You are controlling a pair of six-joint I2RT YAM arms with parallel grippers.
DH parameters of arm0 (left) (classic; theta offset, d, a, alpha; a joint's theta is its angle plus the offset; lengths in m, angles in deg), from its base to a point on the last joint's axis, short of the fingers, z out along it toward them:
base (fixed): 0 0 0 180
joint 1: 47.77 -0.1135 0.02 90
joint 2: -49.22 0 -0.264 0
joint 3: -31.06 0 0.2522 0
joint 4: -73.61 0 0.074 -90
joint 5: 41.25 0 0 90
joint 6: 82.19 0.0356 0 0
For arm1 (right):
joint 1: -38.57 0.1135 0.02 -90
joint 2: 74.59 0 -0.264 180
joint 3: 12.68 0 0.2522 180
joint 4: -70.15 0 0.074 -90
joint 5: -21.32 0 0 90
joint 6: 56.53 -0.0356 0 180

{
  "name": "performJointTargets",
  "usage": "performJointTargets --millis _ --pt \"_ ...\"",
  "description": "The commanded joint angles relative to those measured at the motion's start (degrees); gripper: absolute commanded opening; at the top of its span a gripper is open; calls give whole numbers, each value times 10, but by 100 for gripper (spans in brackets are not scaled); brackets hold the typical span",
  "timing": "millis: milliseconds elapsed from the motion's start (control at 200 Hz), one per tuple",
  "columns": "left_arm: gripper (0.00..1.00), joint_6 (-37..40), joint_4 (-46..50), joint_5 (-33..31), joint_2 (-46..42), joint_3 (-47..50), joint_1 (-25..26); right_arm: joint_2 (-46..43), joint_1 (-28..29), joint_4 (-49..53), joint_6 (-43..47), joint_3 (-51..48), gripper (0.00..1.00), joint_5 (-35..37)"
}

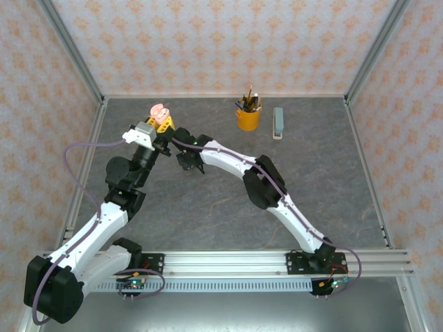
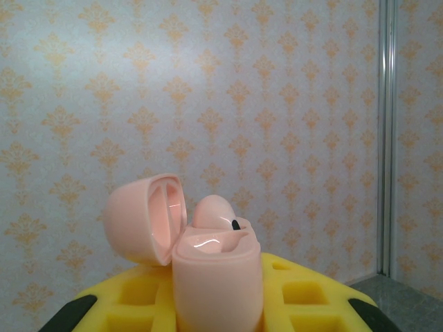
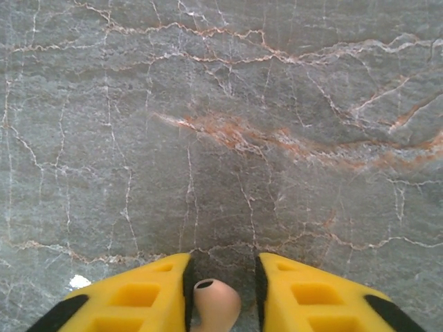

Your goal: Insert the wireless bluetooth earbuds into the charging case

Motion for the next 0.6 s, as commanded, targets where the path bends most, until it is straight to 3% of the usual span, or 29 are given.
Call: performJointTargets --millis 0,230,596 --pt "0 -8 -23 -10 -14 6 -4 22 15 12 -12 -35 26 -39" --pt "0 -9 -14 -5 -16 4 -4 -37 16 -27 -23 -118 18 -38" --pt "0 -7 3 -3 -32 5 -4 -162 12 -74 8 -282 13 -33"
